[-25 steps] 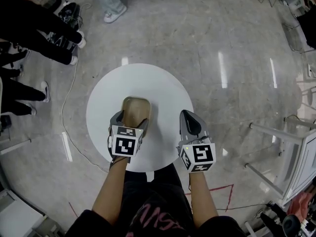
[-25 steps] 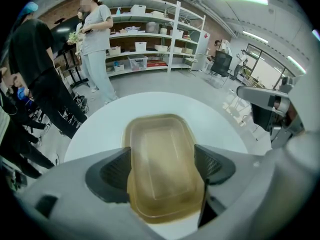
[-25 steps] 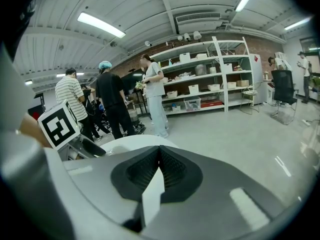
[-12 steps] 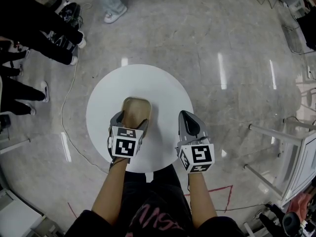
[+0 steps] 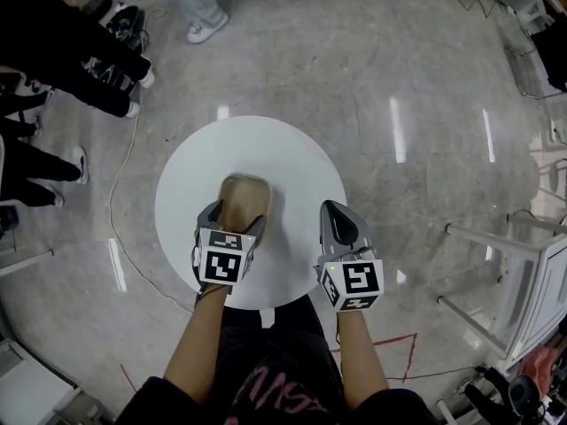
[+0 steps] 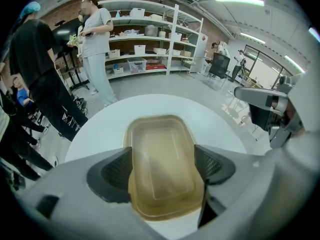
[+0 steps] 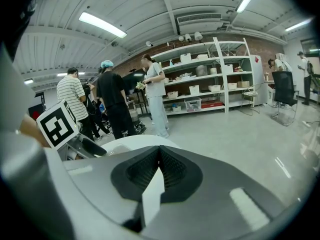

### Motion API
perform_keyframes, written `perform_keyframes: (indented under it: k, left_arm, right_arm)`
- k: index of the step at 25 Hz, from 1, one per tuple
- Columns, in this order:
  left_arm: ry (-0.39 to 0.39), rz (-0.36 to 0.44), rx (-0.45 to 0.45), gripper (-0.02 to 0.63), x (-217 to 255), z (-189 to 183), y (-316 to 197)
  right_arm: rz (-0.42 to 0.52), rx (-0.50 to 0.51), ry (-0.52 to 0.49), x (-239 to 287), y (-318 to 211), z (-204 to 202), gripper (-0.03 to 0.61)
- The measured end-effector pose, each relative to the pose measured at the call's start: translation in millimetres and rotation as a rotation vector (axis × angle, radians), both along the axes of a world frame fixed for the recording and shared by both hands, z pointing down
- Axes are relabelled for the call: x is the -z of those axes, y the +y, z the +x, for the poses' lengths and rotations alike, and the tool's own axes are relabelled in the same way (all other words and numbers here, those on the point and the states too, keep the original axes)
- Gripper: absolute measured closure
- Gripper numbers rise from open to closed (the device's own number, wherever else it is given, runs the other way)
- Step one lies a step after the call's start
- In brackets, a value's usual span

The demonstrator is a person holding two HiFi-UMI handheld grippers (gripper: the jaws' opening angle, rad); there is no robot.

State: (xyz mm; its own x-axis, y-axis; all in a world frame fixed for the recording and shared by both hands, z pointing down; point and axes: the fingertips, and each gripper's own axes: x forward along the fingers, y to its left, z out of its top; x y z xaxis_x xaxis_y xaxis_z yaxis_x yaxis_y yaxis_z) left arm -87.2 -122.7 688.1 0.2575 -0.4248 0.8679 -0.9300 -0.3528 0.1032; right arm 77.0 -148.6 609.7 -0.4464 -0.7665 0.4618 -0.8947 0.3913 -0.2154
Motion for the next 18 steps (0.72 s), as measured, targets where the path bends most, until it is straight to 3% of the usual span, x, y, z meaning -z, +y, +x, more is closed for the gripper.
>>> perform_keyframes:
  k: [18]
  left_arm:
    - [0.016,0.047,0.01,0.23,12.1,-6.0,1.9]
  right_arm:
    - [0.011,0.004,0.007,7.5,5.2,-3.2,0.571]
